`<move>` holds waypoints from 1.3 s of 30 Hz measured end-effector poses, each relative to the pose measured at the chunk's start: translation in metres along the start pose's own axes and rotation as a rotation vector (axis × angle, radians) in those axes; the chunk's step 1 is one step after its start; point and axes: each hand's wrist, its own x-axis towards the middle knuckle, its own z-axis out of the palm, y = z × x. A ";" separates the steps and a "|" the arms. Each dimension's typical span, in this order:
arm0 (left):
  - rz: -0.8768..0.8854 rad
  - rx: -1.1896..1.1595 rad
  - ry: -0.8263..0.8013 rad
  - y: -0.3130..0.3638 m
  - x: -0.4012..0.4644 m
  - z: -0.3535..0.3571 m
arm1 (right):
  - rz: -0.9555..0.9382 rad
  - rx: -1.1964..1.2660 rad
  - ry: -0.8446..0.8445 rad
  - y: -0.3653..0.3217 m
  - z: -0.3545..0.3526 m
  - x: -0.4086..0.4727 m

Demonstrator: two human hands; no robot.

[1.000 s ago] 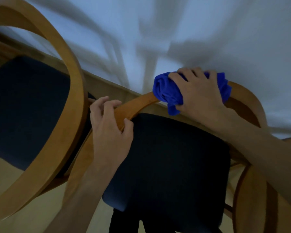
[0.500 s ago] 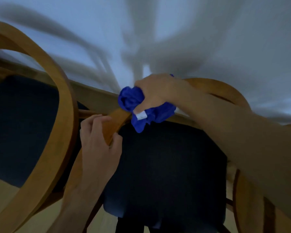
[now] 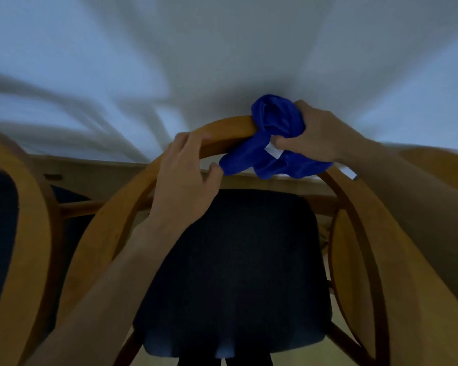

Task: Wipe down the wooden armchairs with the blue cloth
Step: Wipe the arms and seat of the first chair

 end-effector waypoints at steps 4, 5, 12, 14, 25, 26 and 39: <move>-0.032 0.014 0.020 -0.011 -0.002 -0.008 | -0.111 -0.029 0.072 -0.011 0.007 0.002; -0.053 0.022 0.021 -0.016 -0.007 -0.010 | -0.163 -0.109 0.085 -0.021 0.015 0.008; -0.232 0.050 0.096 -0.053 -0.043 -0.028 | -0.552 -0.816 0.079 -0.131 0.110 0.052; -0.322 0.067 0.119 -0.065 -0.056 -0.034 | -0.636 -0.873 0.020 -0.158 0.148 0.052; -0.353 0.126 0.152 -0.059 -0.072 -0.030 | -0.684 -0.872 0.261 -0.114 0.127 0.045; -0.313 0.133 0.142 -0.054 -0.068 -0.025 | -0.646 -0.859 0.274 -0.103 0.114 0.043; 0.009 0.072 0.109 -0.007 -0.019 0.011 | 0.093 -0.208 0.443 0.066 0.050 -0.034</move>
